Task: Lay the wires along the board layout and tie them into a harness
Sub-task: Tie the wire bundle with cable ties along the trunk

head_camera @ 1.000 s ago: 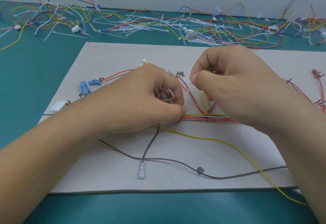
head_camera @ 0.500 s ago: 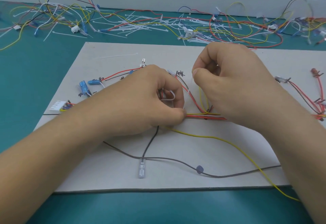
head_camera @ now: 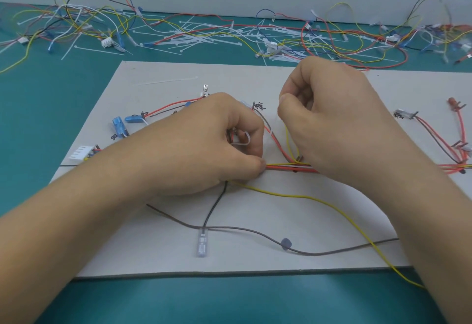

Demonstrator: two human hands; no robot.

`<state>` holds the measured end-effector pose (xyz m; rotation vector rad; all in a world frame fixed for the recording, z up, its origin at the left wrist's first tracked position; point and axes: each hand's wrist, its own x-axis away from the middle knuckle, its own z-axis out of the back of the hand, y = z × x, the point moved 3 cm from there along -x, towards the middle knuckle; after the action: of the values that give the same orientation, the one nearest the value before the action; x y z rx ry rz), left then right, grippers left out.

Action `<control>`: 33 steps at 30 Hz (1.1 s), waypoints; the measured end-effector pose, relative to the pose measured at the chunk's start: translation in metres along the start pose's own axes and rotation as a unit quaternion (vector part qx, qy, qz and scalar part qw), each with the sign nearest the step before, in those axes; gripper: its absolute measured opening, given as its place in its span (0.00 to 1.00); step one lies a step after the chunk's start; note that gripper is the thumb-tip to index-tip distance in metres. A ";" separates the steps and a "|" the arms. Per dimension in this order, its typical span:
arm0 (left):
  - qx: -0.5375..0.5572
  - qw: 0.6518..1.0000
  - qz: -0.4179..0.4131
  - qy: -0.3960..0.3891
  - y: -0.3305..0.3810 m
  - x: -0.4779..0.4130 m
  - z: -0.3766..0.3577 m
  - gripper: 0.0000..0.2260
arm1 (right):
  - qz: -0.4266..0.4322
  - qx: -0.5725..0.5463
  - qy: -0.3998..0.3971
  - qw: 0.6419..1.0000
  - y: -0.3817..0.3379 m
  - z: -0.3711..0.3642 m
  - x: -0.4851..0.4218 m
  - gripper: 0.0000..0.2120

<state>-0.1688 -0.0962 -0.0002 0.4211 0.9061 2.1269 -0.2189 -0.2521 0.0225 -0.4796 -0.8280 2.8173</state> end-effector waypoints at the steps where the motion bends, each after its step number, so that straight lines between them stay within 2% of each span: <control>1: 0.000 1.000 -0.001 0.000 0.000 0.000 0.000 0.07 | -0.003 -0.001 -0.003 1.000 0.000 0.000 0.000 0.04; 11: -0.008 1.000 0.021 0.005 0.004 0.002 0.003 0.09 | -0.013 -0.006 -0.023 1.000 0.001 0.001 0.001 0.04; 17: -0.016 0.999 0.028 0.018 0.005 0.005 0.005 0.08 | -0.023 -0.009 -0.097 0.995 0.012 0.025 -0.004 0.08; 24: -0.060 0.997 0.018 0.042 0.006 0.008 0.009 0.03 | -0.009 0.042 -0.227 0.973 0.016 0.040 0.003 0.01; 26: -0.092 0.994 0.009 0.065 0.007 0.011 0.010 0.04 | -0.007 0.050 -0.260 0.964 0.014 0.035 0.007 0.04; 29: -0.111 0.990 0.002 0.082 0.013 0.012 0.011 0.08 | 0.004 0.078 -0.250 0.965 0.011 0.030 0.007 0.07; 33: -0.114 0.991 -0.007 0.075 0.017 0.013 0.008 0.06 | 0.025 0.100 -0.232 0.967 0.010 0.026 0.009 0.09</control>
<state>-0.1812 -0.0902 0.0175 0.1399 0.7343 2.2405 -0.2373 -0.2710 0.0356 0.2044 -0.5919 3.0611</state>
